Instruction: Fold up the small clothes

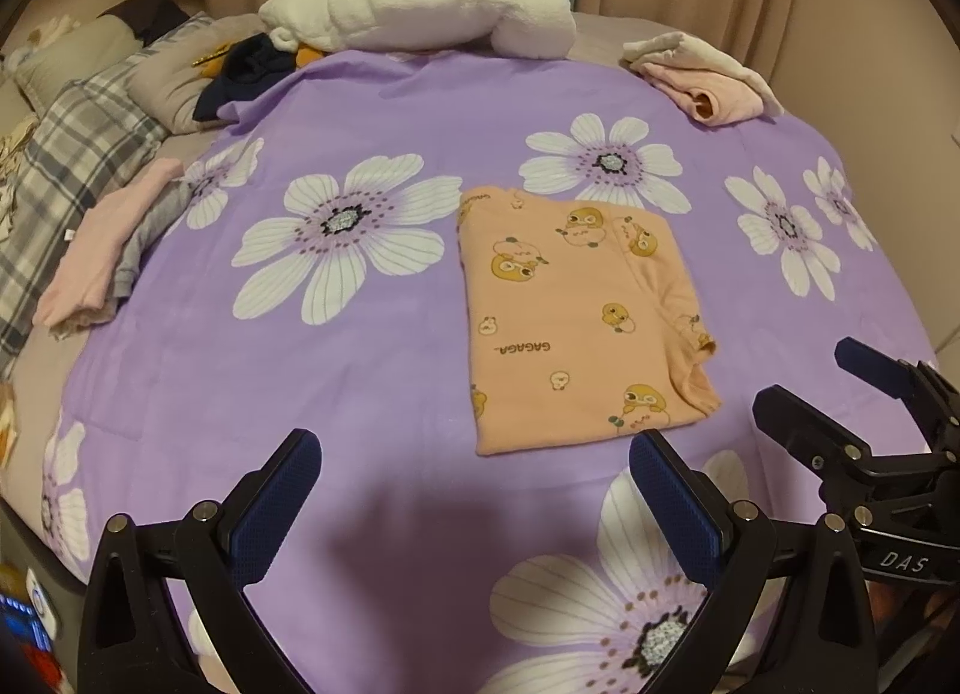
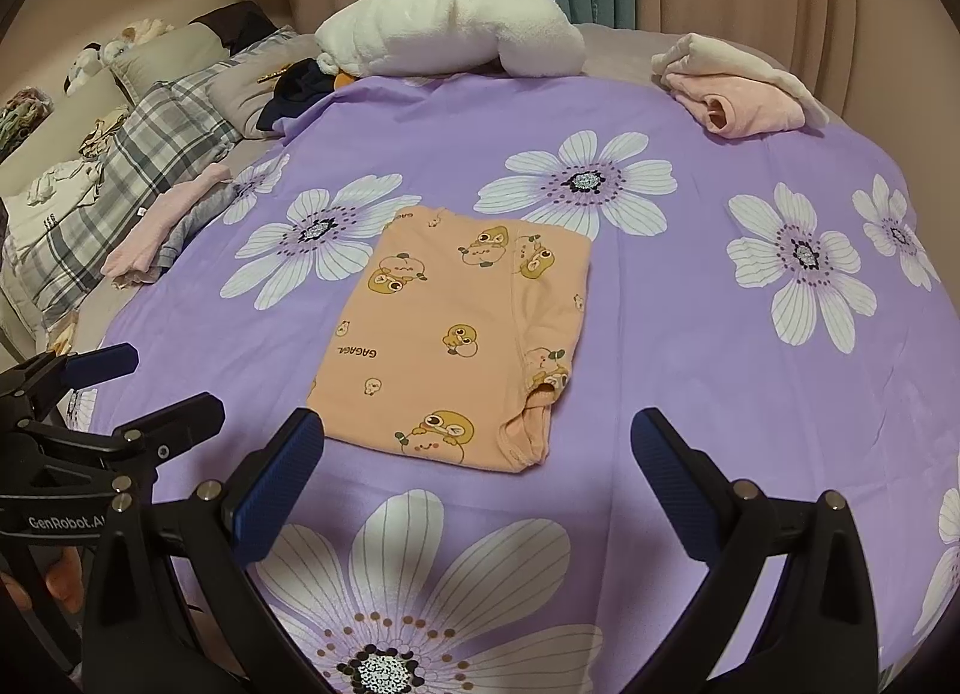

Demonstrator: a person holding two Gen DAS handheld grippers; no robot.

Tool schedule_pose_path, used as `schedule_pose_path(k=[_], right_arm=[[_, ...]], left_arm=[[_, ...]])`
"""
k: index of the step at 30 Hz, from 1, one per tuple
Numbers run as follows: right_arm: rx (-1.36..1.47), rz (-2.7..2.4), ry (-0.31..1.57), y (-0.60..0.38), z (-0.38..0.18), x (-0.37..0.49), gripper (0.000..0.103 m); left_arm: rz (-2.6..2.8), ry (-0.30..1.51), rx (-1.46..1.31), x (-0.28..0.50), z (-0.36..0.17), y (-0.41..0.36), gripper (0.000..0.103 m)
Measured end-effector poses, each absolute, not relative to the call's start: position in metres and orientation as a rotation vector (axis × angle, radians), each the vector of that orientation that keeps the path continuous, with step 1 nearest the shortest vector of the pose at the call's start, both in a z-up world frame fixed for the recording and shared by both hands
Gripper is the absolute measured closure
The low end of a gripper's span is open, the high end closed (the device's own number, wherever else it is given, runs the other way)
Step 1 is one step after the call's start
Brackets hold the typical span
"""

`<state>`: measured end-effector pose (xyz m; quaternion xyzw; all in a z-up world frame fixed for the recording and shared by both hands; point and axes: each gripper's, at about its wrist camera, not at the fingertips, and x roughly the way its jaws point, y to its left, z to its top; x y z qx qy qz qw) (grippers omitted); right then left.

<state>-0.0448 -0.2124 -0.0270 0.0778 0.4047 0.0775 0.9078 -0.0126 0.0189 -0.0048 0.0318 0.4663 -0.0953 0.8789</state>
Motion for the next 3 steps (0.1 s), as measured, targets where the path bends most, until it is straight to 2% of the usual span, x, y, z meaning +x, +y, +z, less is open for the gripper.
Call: schedule_pose_path(k=[3], right_arm=[[0.164, 0.162, 0.836, -0.2118, -0.0263, -0.0452, 0.000]], left_arm=[[-0.196, 0.971, 0.070, -0.0122, -0.0044, 0.0178, 0.002]])
